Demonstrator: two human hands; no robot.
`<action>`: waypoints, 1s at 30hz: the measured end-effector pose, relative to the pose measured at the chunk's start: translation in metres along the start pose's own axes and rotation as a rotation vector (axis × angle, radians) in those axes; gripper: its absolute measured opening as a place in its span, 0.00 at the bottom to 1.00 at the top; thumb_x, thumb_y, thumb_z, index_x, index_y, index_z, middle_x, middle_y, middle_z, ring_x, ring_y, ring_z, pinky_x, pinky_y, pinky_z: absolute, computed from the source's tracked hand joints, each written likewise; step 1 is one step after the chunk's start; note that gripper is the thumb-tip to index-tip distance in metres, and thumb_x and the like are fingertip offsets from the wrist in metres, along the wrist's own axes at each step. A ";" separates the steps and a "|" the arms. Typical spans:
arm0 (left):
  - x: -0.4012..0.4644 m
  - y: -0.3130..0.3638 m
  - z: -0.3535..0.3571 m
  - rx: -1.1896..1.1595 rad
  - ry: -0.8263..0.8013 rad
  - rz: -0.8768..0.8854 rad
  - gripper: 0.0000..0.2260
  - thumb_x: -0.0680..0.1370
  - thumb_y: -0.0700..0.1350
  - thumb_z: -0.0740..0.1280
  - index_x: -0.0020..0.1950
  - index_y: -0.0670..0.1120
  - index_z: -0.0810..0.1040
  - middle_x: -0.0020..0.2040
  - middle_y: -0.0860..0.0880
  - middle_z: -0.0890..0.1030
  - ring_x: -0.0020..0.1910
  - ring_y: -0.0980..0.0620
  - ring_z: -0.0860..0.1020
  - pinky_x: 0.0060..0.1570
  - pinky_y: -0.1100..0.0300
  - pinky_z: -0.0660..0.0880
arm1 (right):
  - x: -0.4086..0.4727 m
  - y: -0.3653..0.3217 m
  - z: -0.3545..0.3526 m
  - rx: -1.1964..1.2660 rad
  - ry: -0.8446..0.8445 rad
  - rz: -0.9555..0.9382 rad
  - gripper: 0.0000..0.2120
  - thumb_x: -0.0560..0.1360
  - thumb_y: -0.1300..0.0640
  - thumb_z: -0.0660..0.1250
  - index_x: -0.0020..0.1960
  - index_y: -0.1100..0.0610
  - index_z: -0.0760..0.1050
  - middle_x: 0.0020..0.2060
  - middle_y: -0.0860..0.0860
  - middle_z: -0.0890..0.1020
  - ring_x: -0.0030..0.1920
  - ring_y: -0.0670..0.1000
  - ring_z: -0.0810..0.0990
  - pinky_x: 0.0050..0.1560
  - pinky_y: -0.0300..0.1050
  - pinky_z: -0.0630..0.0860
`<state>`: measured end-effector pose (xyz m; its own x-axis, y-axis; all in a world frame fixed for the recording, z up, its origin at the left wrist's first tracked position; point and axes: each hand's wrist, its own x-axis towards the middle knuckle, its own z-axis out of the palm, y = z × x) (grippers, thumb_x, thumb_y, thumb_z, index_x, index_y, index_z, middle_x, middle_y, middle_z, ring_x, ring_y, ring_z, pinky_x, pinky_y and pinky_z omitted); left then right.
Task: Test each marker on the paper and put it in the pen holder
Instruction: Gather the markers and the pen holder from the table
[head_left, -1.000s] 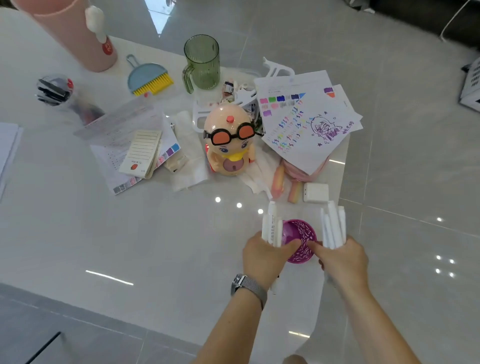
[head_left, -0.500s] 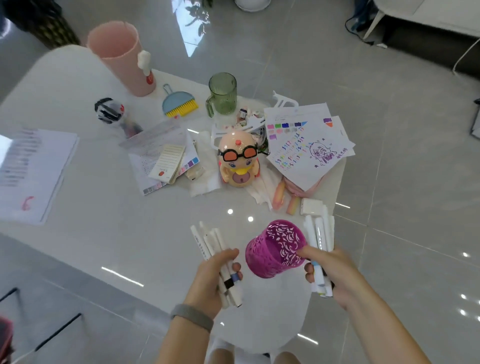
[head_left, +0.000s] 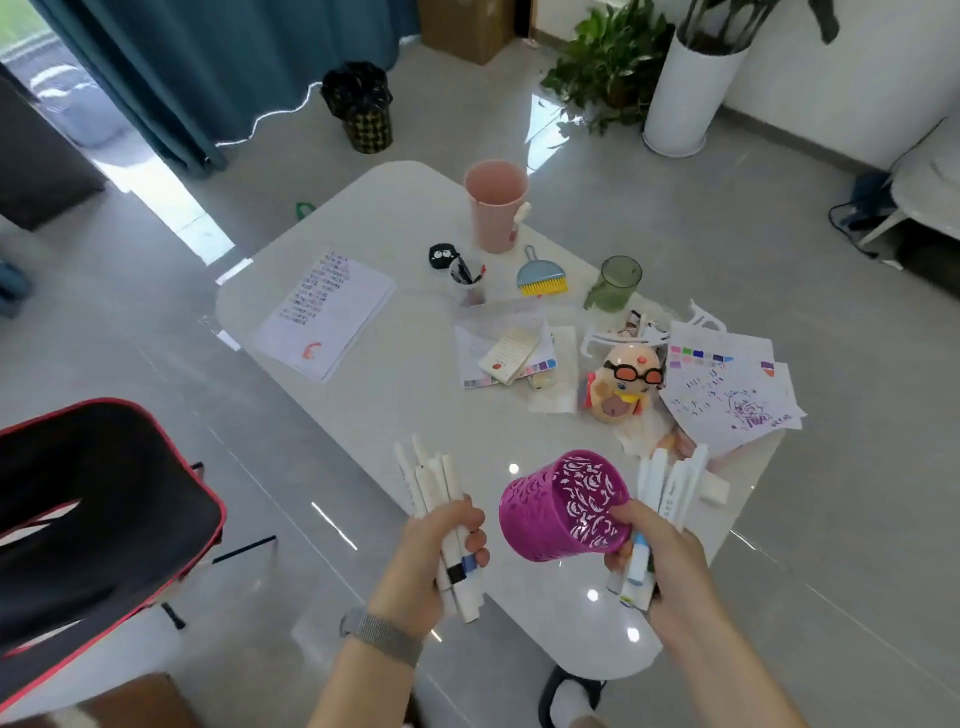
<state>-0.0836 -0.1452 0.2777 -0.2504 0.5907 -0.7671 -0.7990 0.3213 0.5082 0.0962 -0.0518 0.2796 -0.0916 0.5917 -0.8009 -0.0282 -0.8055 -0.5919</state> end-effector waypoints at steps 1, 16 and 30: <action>-0.009 0.011 -0.015 -0.022 0.005 0.004 0.10 0.63 0.34 0.67 0.40 0.42 0.70 0.28 0.49 0.69 0.22 0.54 0.67 0.24 0.63 0.69 | -0.011 0.001 0.017 0.002 -0.018 -0.004 0.06 0.71 0.65 0.69 0.43 0.59 0.72 0.24 0.52 0.70 0.22 0.48 0.69 0.26 0.40 0.68; -0.071 0.186 -0.226 -0.121 -0.026 0.012 0.09 0.70 0.30 0.65 0.41 0.43 0.70 0.29 0.48 0.68 0.22 0.54 0.67 0.24 0.62 0.70 | -0.078 0.076 0.272 0.123 -0.039 0.045 0.08 0.69 0.64 0.69 0.38 0.56 0.71 0.25 0.52 0.71 0.20 0.48 0.69 0.20 0.36 0.68; 0.056 0.395 -0.237 -0.015 0.019 0.024 0.08 0.75 0.32 0.61 0.41 0.43 0.70 0.28 0.48 0.72 0.22 0.54 0.68 0.25 0.64 0.68 | 0.009 -0.010 0.457 0.075 0.038 0.020 0.12 0.69 0.65 0.69 0.33 0.56 0.68 0.20 0.51 0.70 0.18 0.48 0.69 0.22 0.37 0.65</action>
<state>-0.5429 -0.1604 0.3434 -0.2798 0.5841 -0.7619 -0.8009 0.2957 0.5207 -0.3592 -0.0526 0.3194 -0.0553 0.5753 -0.8161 -0.1013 -0.8163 -0.5686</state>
